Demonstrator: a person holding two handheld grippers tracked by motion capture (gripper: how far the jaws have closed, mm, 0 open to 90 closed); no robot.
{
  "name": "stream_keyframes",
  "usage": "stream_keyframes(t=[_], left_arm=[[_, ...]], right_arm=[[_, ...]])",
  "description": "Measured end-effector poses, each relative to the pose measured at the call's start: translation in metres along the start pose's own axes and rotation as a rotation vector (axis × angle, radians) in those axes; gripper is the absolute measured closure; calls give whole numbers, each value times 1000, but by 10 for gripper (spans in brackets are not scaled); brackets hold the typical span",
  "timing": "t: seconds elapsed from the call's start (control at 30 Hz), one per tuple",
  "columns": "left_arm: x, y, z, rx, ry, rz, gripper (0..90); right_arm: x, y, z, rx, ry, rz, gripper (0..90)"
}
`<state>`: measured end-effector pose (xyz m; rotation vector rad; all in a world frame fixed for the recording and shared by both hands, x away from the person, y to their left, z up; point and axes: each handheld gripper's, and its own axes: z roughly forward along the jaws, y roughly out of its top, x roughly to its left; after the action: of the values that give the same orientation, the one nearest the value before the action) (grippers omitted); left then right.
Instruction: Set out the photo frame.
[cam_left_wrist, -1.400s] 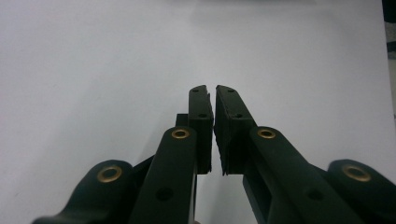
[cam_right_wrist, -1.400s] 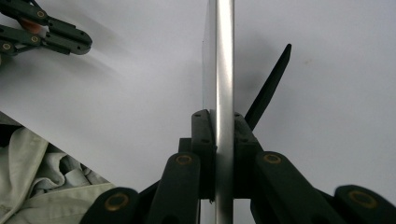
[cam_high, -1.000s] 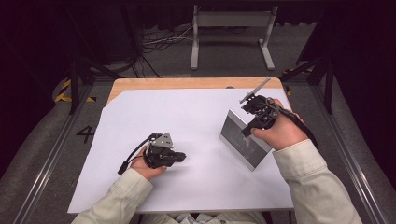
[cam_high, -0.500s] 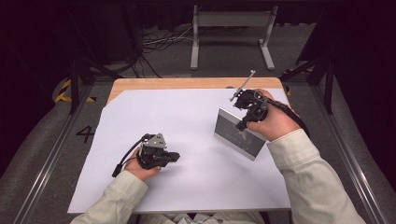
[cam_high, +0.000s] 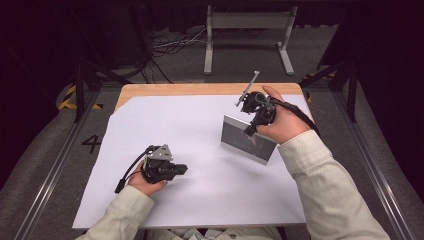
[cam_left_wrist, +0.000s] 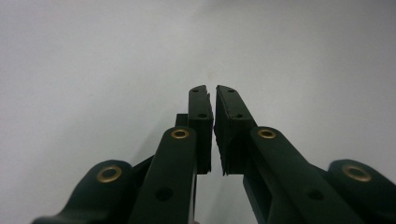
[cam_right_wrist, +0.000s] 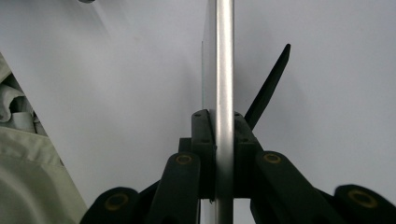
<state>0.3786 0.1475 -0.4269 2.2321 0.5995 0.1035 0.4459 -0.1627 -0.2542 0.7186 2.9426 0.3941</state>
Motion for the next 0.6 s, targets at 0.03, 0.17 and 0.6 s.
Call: stream_keyframes(t=[0.03, 0.17, 0.6], left_arm=[[0, 0, 0, -2, 1, -2, 850], [0, -1, -1, -1, 0, -5, 850], [1, 1, 1, -1, -10, -1, 849]], right_arm=[[-1, 2, 0, 0, 2, -16, 837], [-2, 9, 2, 1, 16, -49, 837], [-7, 28, 15, 30, 40, -217, 836]])
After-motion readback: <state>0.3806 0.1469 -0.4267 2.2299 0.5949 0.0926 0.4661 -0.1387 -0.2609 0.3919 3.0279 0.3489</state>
